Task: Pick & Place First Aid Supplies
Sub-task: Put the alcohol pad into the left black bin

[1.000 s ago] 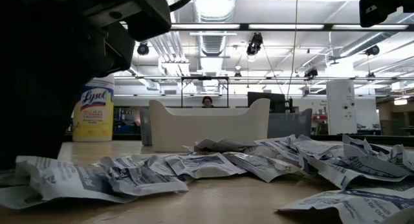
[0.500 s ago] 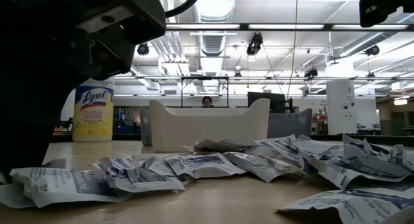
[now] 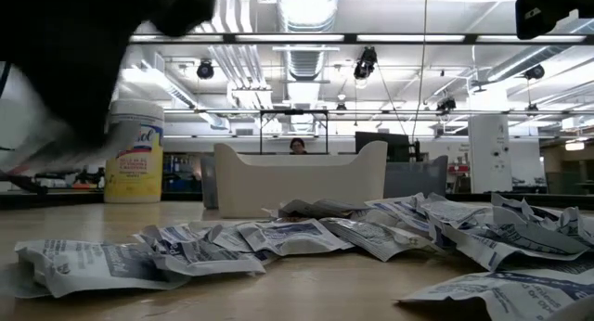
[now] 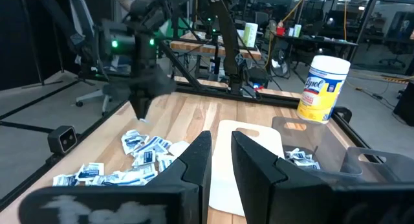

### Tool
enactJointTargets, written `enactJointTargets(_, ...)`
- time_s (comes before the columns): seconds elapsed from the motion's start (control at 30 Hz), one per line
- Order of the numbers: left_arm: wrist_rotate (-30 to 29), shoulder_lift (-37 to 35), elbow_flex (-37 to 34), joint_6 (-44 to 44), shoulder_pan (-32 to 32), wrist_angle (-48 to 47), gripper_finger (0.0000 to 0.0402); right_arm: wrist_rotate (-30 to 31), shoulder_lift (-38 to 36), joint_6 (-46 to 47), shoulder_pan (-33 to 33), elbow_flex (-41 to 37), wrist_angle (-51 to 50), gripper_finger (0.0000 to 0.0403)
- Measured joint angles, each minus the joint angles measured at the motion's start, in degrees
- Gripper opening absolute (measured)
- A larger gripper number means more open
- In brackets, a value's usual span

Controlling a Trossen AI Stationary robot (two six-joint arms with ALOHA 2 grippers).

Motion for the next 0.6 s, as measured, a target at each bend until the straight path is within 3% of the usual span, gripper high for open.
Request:
enactJointTargets(0.2, -19.00, -1.35, 6.37, 8.21, 0.41, -0.45, 0.0000, 0.00, 0.00, 0.00, -0.02, 0.00, 0.02, 0.0059)
enactJointTargets(0.33, -29.63, -1.42, 12.17, 19.76, 2.08, -3.19, 0.0000, 0.00, 0.00, -0.22, -0.02, 0.00, 0.00, 0.0059)
enactJointTargets(0.43, -32.43, -1.45, 15.87, 29.15, 5.33, -6.54, 0.0000, 0.00, 0.01, -0.46, -0.01, 0.00, 0.00, 0.0059)
enactJointTargets(0.6, -32.14, -1.45, 20.13, 45.82, 13.89, -13.18, 0.0000, 0.00, 0.00, -0.66, 0.00, 0.00, 0.00, 0.0059)
